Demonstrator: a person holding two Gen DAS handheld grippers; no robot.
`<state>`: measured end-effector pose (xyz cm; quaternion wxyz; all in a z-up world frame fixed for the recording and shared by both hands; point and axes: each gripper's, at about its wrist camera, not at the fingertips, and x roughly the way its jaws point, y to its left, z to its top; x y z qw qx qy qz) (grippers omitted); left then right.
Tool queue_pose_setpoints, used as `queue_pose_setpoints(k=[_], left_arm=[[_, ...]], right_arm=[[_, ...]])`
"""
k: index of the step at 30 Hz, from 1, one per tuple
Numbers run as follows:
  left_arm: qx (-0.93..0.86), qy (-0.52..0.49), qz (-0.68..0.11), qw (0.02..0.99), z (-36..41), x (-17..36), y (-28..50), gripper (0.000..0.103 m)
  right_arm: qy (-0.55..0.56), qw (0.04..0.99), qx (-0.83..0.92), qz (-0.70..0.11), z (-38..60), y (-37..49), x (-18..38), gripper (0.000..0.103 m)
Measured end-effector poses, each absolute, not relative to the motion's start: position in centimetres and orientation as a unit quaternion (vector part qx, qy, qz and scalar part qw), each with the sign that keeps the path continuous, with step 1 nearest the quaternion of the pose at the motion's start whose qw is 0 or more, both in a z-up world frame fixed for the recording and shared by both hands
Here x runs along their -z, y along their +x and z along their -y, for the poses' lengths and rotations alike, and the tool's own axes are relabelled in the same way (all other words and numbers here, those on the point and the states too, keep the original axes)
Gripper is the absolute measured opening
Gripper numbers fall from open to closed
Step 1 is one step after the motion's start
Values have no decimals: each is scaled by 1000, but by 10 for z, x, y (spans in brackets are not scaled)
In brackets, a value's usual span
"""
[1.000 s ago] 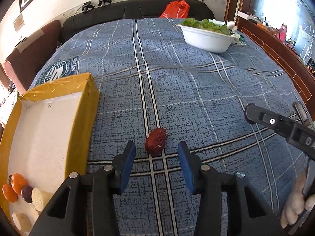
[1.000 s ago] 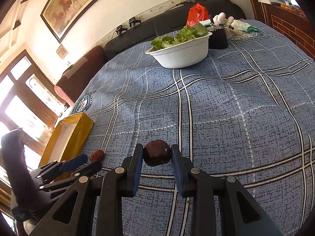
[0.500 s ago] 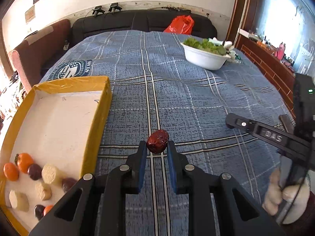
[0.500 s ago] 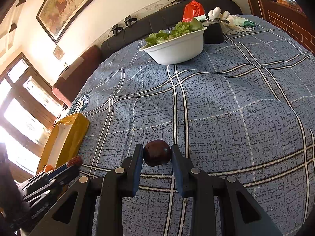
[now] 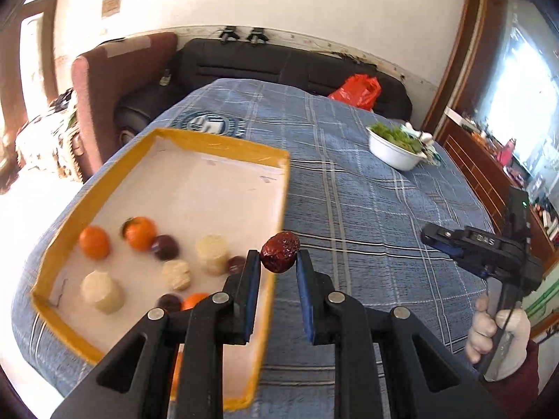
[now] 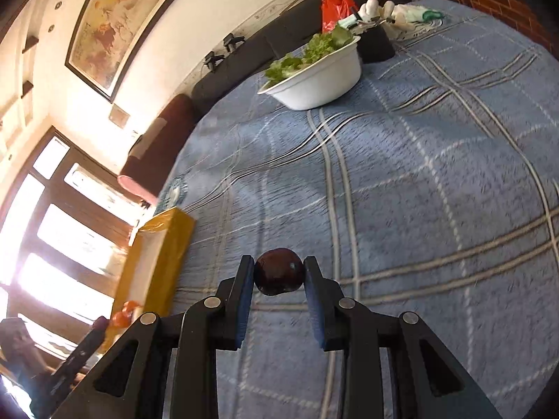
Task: Organize fruits
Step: 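Carry the plum and red date into the yellow tray and open both grippers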
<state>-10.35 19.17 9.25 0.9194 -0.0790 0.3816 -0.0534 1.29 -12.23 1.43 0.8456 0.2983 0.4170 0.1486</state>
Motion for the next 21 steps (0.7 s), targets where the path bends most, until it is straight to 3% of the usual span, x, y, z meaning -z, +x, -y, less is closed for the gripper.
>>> queue_pose_setpoints(k=[12,21], left_arm=[[-40,-159,-381,910,-285,-71,-135,20],[-83,-161,-384,905,-317,-59,-141,20]], right_arm=[[224,859,-191,-420,48,-22,-60,33],[153,847,-250,-443,-45,-27,-63,34]])
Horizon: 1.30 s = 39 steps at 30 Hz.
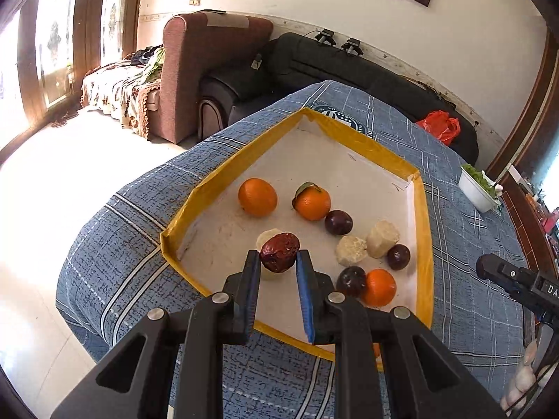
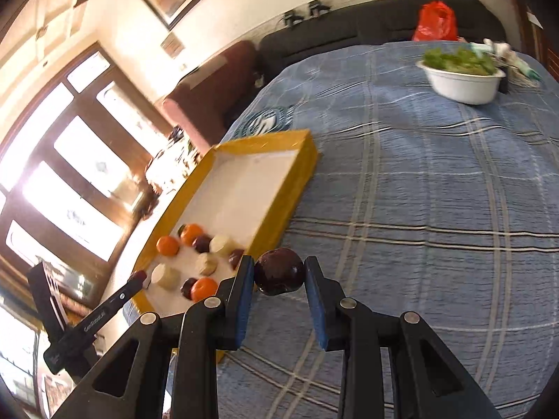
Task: Organize fruits
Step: 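Carry the plum and red date into the yellow tray and open both grippers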
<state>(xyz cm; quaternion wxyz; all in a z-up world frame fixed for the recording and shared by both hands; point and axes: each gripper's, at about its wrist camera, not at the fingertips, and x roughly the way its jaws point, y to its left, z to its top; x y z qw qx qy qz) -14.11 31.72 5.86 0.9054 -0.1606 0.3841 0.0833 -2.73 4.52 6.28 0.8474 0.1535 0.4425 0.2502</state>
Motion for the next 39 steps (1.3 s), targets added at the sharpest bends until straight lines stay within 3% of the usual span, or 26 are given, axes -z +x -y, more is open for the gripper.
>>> queue_pose_setpoints(k=[11,16,22,26,39], left_arm=[[-87,-168,-399,897,-329,-43,-123,21],[-89,-194,-392,895,-343,-45,-127,43],[-99,-217,-374,896,-360,-54,-139,57],[-95,-223,-371,897,-363,-56,-142,59],[-102,-193,-353,910,-347,-76,-158,67]], right_arm=[[88,819,-314,-472,-141,-22,-46,34],[66,810,-331,-479,-175,-19,-42,34],[41,803,-343,-486,-206,-18,-36,35],[43,802,-342,-487,-212,-16,-36,46],[53,829,-309,-463,-174,-26,-51,55]])
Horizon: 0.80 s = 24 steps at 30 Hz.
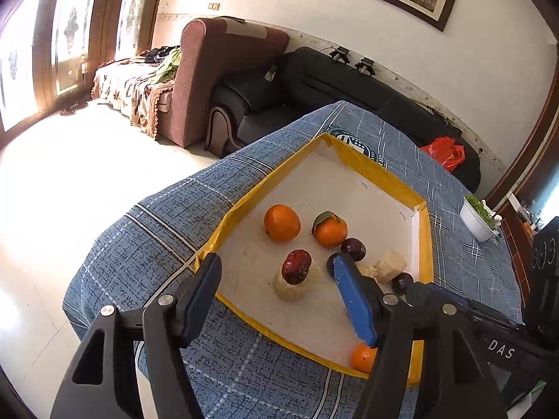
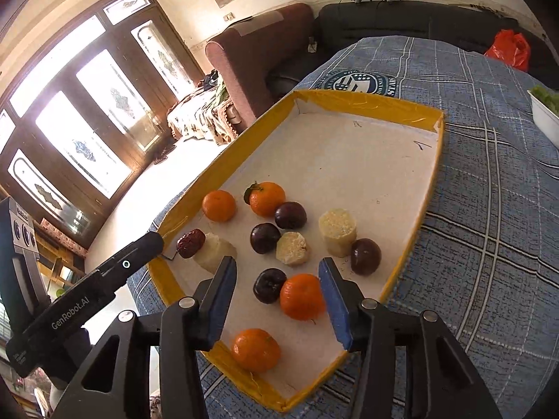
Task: Organize fruits
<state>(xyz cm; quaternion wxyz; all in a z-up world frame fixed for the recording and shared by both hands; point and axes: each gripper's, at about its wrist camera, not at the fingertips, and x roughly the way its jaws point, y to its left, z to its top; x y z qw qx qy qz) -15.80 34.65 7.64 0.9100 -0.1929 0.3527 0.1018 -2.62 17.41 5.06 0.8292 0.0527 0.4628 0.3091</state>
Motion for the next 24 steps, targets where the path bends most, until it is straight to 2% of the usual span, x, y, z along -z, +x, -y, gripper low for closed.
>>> queue_pose_setpoints(k=[5,13,24], left_arm=[[-108,-151,-335,924,-325,-91,-168,72],[-84,-105,-328,935,-274,-104,-173,75],[-127,-23,-285,950,-208,-121,-190,88]], right_arm=[[50,851,-274,-446,-140,-44,-50,61],[88,867,-214,-441,-80,-68,-42,62],[94,897,-152,-404,-32,-102,-45,69]])
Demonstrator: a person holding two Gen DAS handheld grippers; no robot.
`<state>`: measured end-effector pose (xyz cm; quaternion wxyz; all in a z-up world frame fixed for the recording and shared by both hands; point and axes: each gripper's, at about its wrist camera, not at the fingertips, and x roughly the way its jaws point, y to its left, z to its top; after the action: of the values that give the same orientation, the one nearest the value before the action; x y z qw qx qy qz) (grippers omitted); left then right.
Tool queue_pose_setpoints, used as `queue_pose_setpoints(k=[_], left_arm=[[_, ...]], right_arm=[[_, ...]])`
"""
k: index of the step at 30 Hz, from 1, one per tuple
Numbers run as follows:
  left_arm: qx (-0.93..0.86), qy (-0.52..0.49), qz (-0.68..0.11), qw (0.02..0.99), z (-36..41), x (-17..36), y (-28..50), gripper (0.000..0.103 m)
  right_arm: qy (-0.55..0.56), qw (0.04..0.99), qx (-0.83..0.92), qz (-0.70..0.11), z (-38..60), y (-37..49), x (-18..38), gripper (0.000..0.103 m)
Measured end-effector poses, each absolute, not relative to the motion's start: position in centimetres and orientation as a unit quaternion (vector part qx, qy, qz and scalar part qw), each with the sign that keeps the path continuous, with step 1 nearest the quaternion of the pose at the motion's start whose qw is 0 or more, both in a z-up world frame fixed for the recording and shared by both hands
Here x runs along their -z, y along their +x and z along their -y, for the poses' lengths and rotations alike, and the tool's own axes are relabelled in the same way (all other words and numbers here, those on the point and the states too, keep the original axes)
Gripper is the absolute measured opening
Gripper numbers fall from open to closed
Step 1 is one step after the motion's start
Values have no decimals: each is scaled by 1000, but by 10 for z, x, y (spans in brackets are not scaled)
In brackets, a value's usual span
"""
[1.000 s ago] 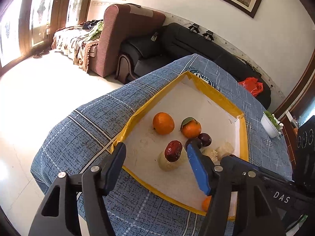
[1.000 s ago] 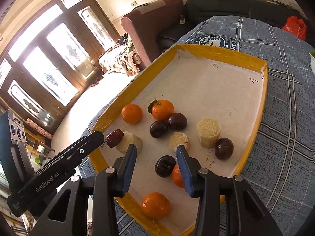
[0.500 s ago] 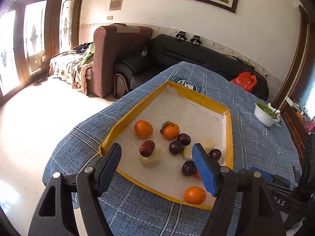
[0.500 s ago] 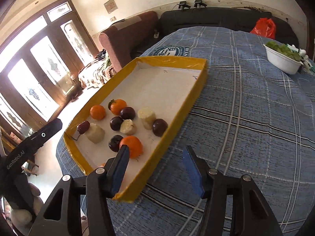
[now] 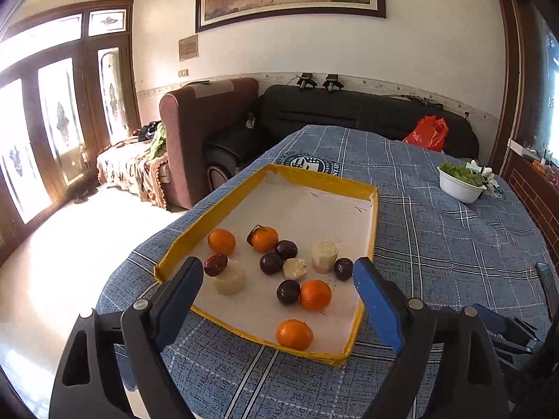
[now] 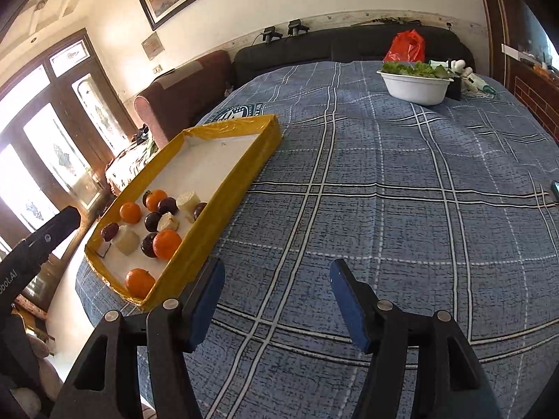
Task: Organize fruits
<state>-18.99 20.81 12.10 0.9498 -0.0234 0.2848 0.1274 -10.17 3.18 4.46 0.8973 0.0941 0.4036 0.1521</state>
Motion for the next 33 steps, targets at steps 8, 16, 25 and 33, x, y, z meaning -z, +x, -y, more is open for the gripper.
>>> queue_pose_setpoints(k=[8,16,25,33], left_arm=[[-160,25,-264,951,-181,-126,-194,97],[-133,28,-295,946,-168,-111,-183,97],[-121,18,-315,941,-172,-101,-181,97],[-120,-4,-326,938,-188,-96,-180,97]], right_arm=[[91,909,-141,-381,-20,-118,-49,76],[60,923,-127,-358,-20,-126,-55,81],[19,929,-120,-350,-34,-131,-52,85],[6,928,-118,-354,-43,-130,-48,86]])
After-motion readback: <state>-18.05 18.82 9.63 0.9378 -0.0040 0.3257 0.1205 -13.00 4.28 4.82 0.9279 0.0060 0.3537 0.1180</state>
